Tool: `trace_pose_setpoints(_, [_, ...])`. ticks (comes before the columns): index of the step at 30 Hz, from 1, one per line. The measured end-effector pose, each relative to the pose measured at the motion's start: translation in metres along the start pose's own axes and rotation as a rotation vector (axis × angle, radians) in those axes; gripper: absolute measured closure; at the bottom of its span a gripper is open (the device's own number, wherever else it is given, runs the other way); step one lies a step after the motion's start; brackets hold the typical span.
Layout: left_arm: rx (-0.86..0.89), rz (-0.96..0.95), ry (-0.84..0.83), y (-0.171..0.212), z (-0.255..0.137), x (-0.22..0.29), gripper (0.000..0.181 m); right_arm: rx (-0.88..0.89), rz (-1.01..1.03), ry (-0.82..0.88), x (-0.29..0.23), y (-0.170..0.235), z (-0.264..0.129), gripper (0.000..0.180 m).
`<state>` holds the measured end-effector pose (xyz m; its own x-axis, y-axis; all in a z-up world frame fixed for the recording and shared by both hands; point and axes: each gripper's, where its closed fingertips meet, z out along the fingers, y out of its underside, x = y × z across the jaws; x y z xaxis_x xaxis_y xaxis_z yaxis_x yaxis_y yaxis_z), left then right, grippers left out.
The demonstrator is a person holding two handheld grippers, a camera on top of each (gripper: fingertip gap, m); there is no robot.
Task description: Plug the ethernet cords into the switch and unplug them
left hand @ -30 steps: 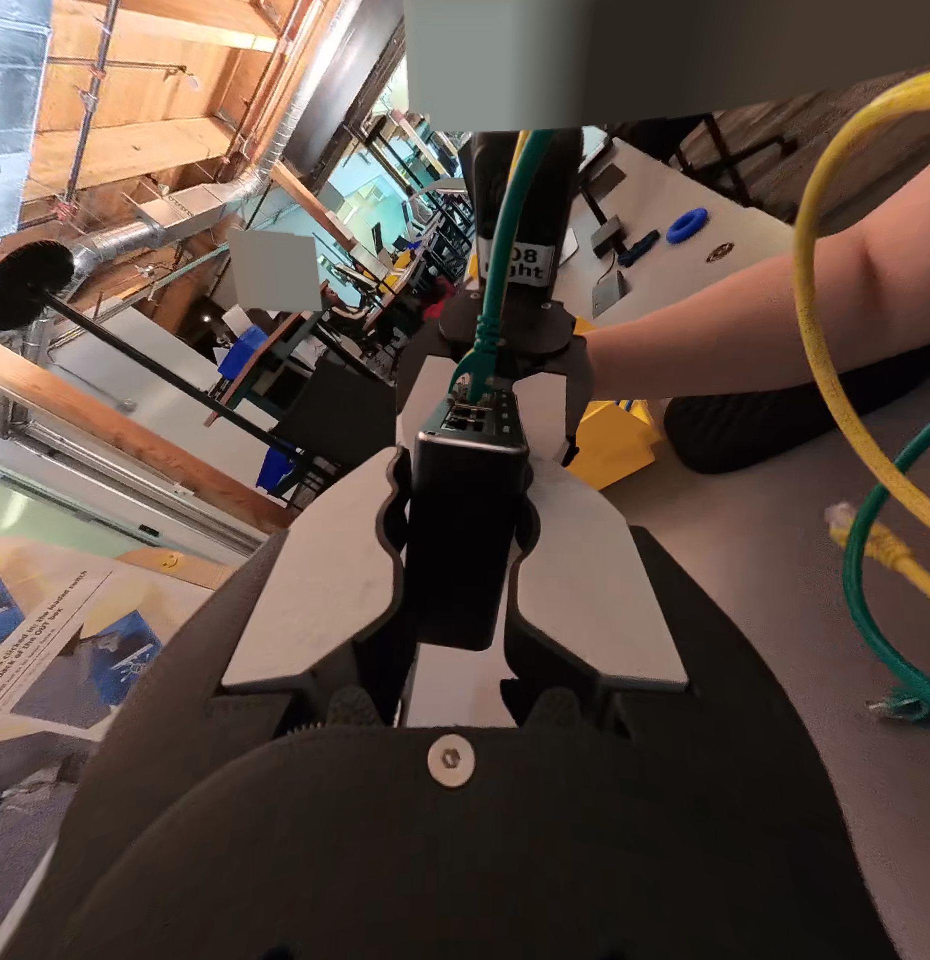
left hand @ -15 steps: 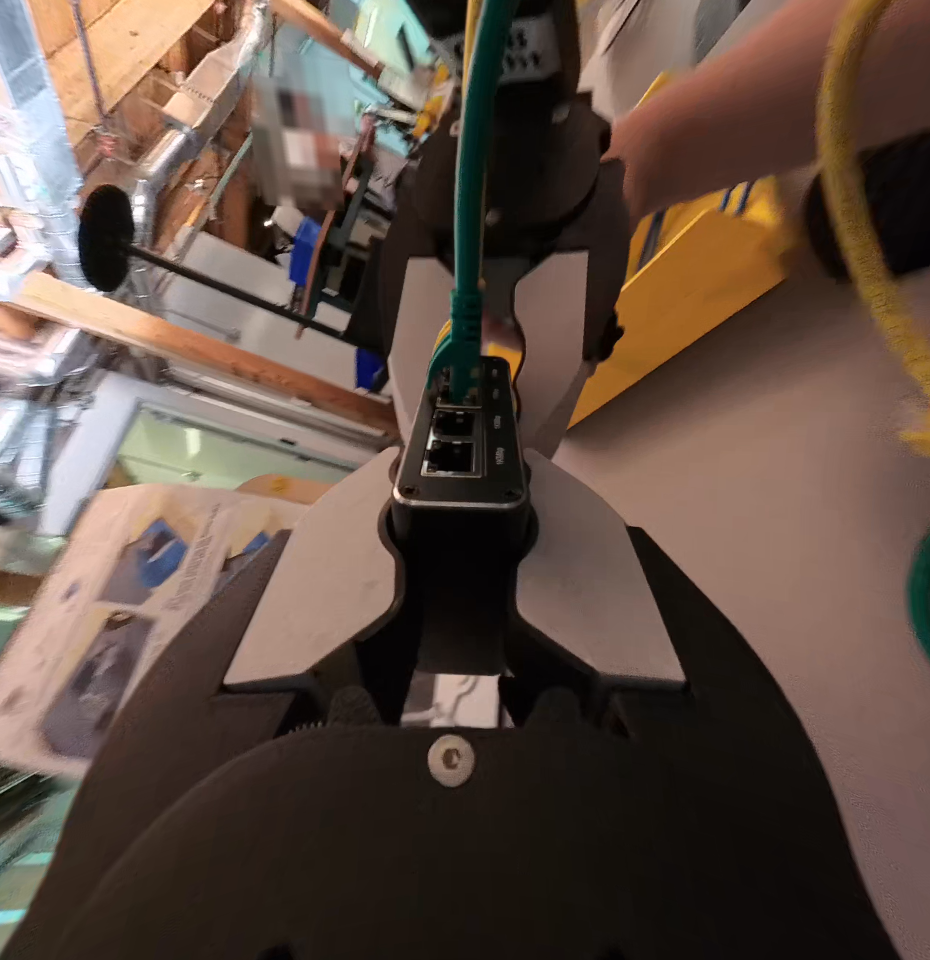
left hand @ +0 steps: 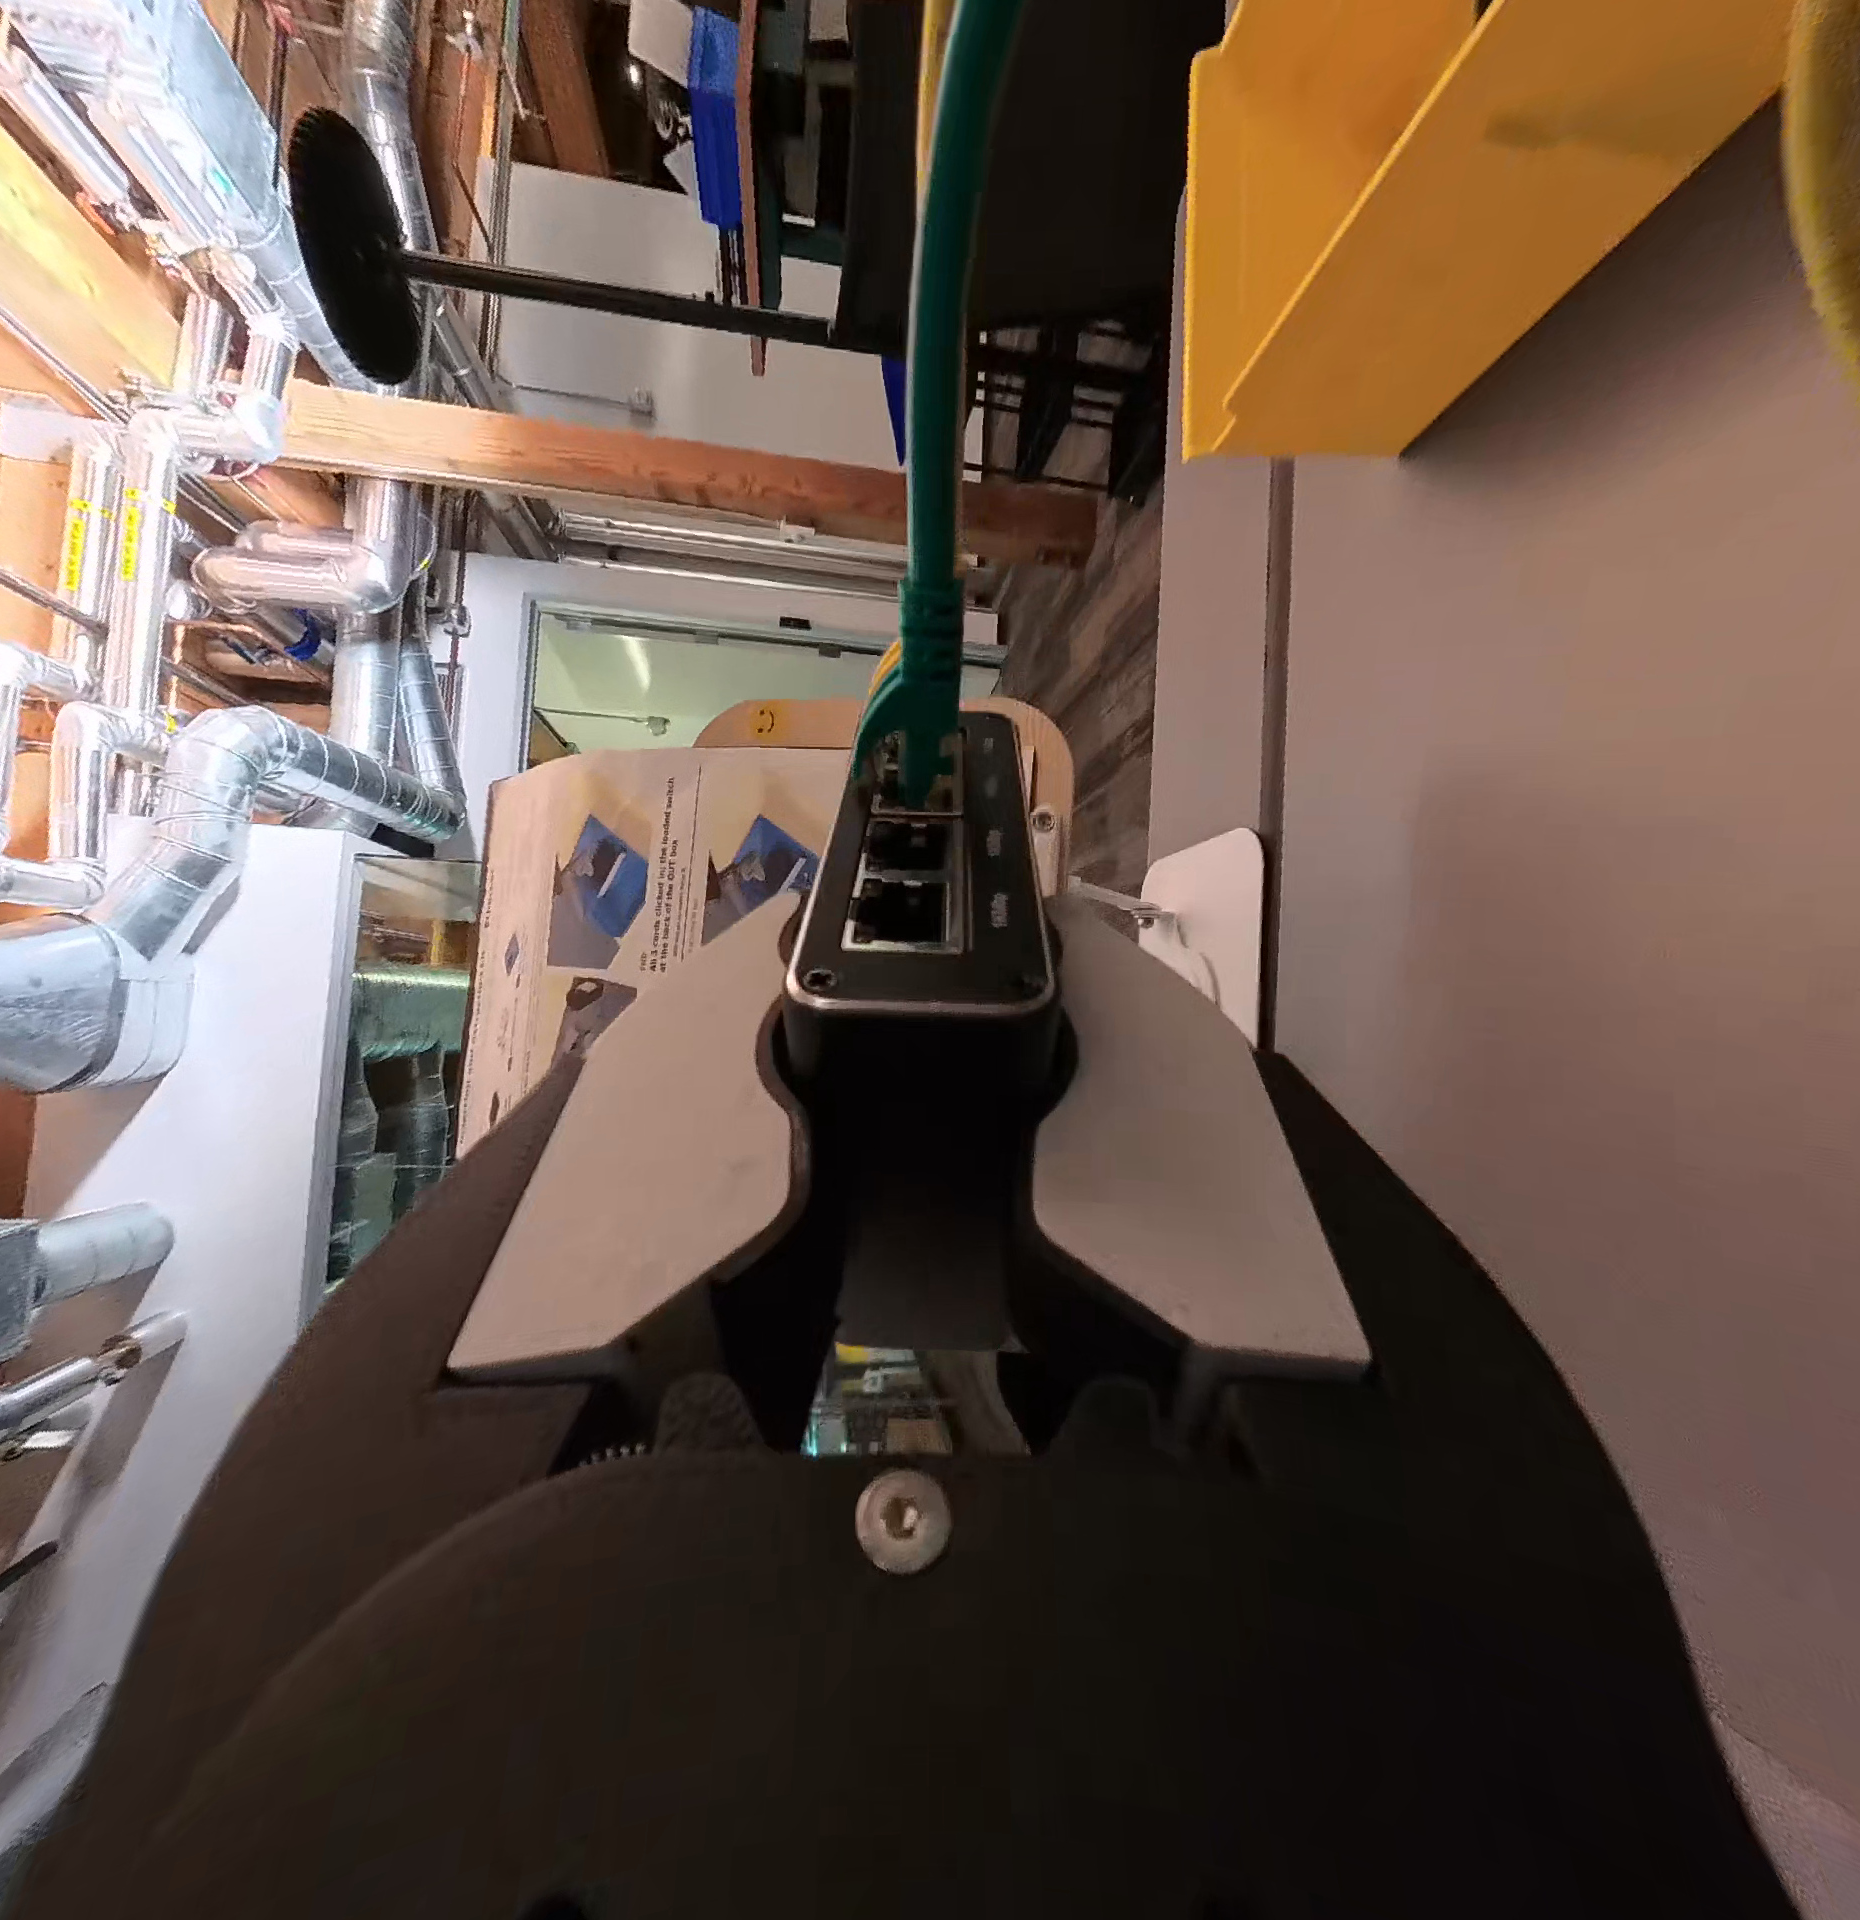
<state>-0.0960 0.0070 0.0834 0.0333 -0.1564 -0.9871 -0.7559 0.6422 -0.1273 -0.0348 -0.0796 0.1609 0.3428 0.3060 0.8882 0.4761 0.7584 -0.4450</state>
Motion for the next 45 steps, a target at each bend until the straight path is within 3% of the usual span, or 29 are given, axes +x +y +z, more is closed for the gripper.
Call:
trace_pose_setpoints(4, [-0.018,0.042,-0.006,-0.002,0.002,0.003,0.144,-0.06,0.032,-0.039,-0.014,-0.011,0.015,0.156])
trace_pose_setpoints(12, [-0.083,0.155,0.038,-0.002,0.011,0.022,0.144,-0.388,-0.02,-0.246,-0.069,0.045,0.044,0.154])
trace_pose_setpoints(20, [-0.001,0.041,0.027,-0.008,0.002,0.009,0.144,-0.141,0.044,-0.073,-0.02,0.019,0.024,0.155])
trace_pose_setpoints(30, [0.042,-0.041,-0.021,-0.006,-0.012,-0.013,0.144,-0.079,0.059,-0.081,-0.004,0.002,-0.007,0.155])
trace_pose_setpoints(38, [0.227,-0.11,0.026,-0.033,-0.026,-0.011,0.144,-0.128,-0.192,-0.155,-0.035,0.028,0.008,0.152])
trace_pose_setpoints(45, [0.239,-0.092,0.041,-0.04,-0.028,-0.008,0.144,-0.138,-0.3,-0.133,-0.052,0.021,0.03,0.15])
